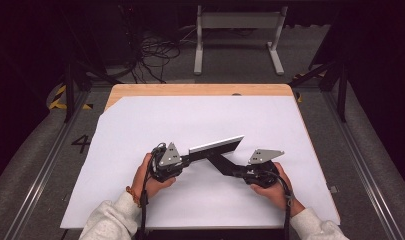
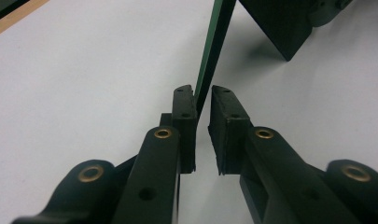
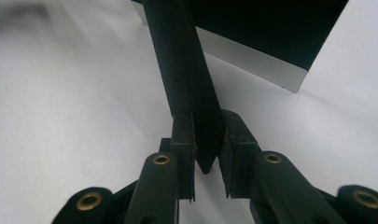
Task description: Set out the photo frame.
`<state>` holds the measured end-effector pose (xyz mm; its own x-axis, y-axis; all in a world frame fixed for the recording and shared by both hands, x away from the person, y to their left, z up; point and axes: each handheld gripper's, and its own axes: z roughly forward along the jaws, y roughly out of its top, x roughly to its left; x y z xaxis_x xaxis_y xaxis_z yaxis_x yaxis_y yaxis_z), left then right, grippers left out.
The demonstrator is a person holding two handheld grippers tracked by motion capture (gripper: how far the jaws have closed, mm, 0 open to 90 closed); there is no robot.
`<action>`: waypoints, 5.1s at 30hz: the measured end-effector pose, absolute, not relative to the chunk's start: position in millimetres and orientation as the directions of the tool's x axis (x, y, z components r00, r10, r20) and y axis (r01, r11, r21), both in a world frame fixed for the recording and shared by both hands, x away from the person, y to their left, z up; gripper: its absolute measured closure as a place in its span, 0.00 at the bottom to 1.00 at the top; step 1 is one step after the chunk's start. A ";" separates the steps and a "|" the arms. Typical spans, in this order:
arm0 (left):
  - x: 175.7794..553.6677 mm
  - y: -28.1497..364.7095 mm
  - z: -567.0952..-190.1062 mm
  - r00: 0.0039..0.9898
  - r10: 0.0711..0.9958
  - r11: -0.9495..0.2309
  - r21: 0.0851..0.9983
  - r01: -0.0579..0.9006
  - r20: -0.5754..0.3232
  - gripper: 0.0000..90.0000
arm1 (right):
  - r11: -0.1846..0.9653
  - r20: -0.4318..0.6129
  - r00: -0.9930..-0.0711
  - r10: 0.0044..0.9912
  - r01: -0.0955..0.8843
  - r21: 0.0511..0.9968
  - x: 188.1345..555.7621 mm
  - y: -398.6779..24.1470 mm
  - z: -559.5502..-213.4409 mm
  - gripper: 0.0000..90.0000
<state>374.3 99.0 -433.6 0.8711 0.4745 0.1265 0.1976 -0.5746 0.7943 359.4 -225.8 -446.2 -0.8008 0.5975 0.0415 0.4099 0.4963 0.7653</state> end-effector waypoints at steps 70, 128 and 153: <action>358.6 77.6 -437.4 0.923 0.359 -0.630 0.766 0.127 0.142 0.92 | 0.374 -0.069 -0.708 0.702 0.285 0.882 380.3 -212.6 -402.6 0.96; 347.2 58.4 -438.3 0.954 0.268 -0.632 0.772 0.068 0.135 0.82 | 0.376 -0.091 -0.677 0.730 0.287 0.881 390.6 -206.8 -405.7 0.82; 345.7 67.5 -434.2 0.955 0.279 -0.591 0.802 0.089 0.099 0.99 | 0.418 -0.125 -0.751 0.649 0.214 0.883 352.0 -199.5 -390.8 0.96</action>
<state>345.7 67.5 -434.2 0.9552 0.2790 0.0991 0.0895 -0.5910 0.8017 352.0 -199.5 -390.8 -0.7506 0.6488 -0.1248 0.2141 0.4175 0.8831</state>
